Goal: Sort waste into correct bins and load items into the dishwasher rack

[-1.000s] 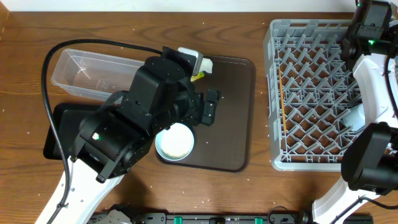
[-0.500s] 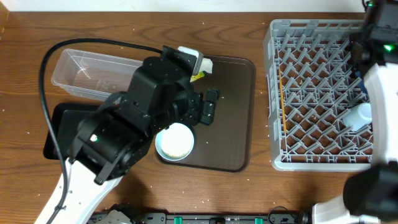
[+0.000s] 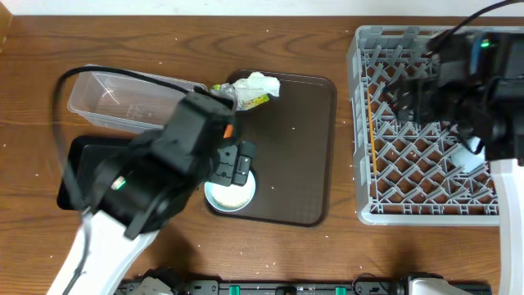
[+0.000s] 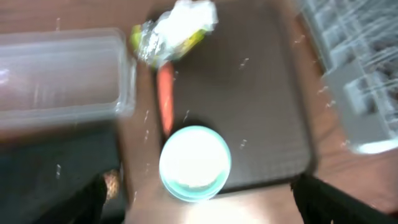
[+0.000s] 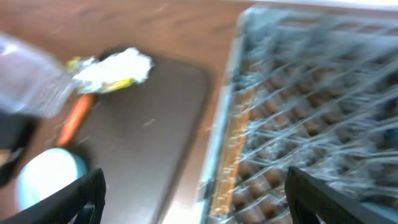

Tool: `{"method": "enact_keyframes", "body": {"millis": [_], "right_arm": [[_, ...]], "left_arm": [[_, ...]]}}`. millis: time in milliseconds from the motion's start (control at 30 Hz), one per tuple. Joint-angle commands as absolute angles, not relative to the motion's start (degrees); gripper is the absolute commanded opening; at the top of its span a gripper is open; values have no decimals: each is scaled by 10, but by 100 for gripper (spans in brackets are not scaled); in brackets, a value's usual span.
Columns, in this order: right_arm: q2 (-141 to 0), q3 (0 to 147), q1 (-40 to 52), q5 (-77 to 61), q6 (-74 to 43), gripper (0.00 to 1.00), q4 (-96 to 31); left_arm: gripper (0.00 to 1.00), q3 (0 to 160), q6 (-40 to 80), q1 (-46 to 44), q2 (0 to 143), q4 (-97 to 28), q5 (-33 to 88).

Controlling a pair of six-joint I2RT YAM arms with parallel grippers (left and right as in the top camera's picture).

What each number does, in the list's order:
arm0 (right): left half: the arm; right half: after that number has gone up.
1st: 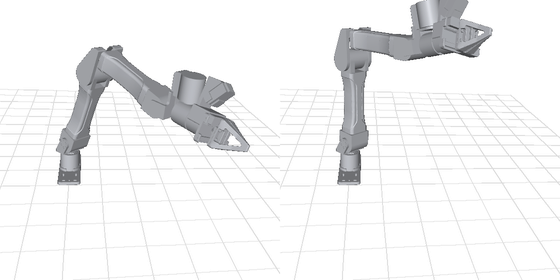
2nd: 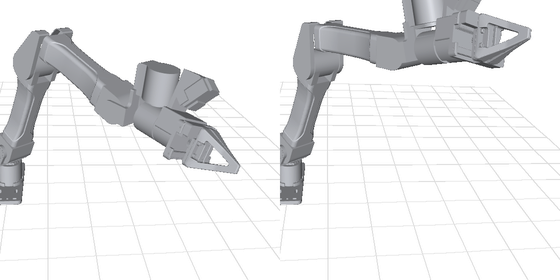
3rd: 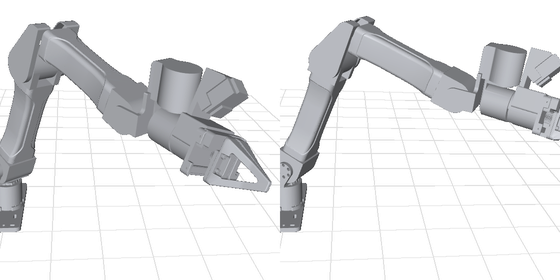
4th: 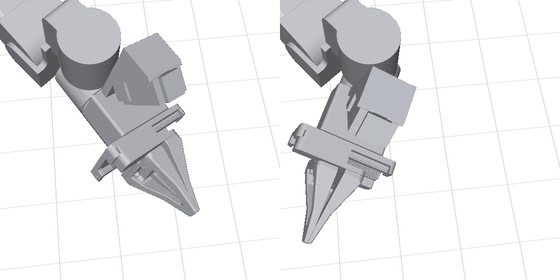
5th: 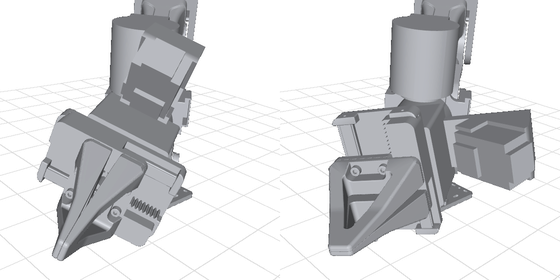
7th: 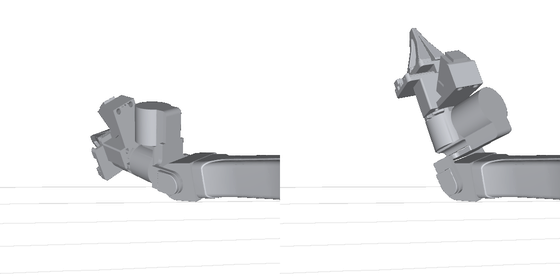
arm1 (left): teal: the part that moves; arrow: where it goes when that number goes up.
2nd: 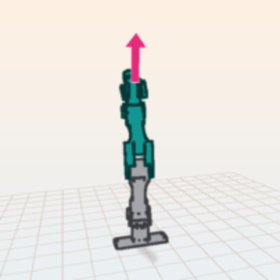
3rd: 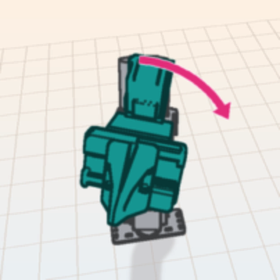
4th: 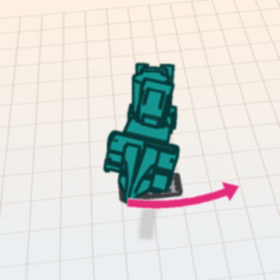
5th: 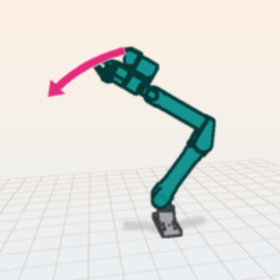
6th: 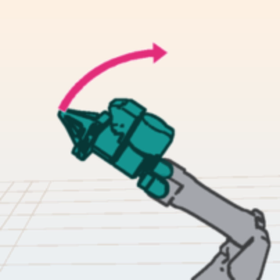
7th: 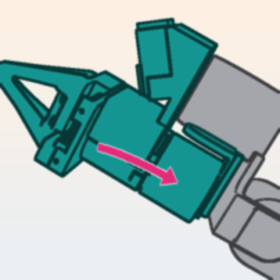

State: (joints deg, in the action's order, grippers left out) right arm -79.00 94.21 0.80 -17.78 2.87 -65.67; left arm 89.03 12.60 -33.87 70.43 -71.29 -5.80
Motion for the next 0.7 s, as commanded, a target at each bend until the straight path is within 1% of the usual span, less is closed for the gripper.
{"method": "enact_keyframes", "body": {"millis": [0, 133, 167, 233, 333, 467, 667], "right_arm": [[-795, 939, 27, -230, -7, 86, -681], [-795, 936, 31, -225, -33, 87, -703], [-795, 936, 31, -225, -34, 89, -707], [-795, 936, 31, -228, -34, 99, -714], [-795, 936, 31, -249, -34, 99, -722], [-795, 936, 31, -260, -34, 99, -727], [-795, 936, 31, -260, -34, 99, -722]], "left_arm": [[89, 857, 185, -333, 738, -745, -84], [89, 829, 207, -326, 743, -763, -84], [89, 821, 208, -320, 742, -763, -84], [89, 803, 209, -302, 739, -762, -82], [89, 766, 209, -266, 738, -756, -58], [89, 691, 191, -218, 738, -688, 6], [89, 604, 192, -209, 739, -613, 11]]}}
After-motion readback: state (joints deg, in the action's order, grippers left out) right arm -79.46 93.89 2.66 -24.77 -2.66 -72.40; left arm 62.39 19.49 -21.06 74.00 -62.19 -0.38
